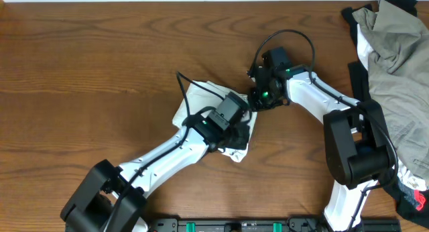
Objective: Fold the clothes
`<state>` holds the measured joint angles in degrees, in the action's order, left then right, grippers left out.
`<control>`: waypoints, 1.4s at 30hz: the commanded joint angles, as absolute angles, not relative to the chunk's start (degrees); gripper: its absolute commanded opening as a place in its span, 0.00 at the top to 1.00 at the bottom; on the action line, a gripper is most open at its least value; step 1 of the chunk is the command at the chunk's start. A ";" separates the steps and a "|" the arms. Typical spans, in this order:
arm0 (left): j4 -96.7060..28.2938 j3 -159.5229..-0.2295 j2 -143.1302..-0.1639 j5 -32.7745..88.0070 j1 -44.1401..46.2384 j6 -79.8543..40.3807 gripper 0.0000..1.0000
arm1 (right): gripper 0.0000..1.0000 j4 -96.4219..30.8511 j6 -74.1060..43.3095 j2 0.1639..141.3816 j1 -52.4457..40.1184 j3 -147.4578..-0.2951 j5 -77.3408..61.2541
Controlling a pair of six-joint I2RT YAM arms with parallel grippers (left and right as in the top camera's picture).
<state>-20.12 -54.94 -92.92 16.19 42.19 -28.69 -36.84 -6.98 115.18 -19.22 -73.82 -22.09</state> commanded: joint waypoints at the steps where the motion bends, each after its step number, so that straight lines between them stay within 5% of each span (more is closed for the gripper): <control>1: -20.43 -55.09 -92.20 15.84 38.41 -28.12 0.81 | 0.92 -39.22 -6.46 116.92 -20.29 -73.08 -19.07; 16: -25.76 -55.09 -84.12 13.98 18.52 -27.79 0.80 | 0.92 -43.35 -6.17 112.55 -21.06 -73.30 -18.44; 22: -28.29 -55.09 -84.12 13.15 16.99 -27.00 0.68 | 0.92 -45.71 -6.15 111.85 -20.64 -73.30 -15.00; 34: -11.25 -55.09 -84.64 1.96 16.91 -10.44 0.66 | 0.92 -53.10 -6.76 100.62 -21.30 -78.81 -15.84; 42: -10.46 -55.09 -90.08 2.13 14.90 -7.70 0.66 | 0.91 -58.39 -6.81 94.26 -23.68 -78.65 -16.38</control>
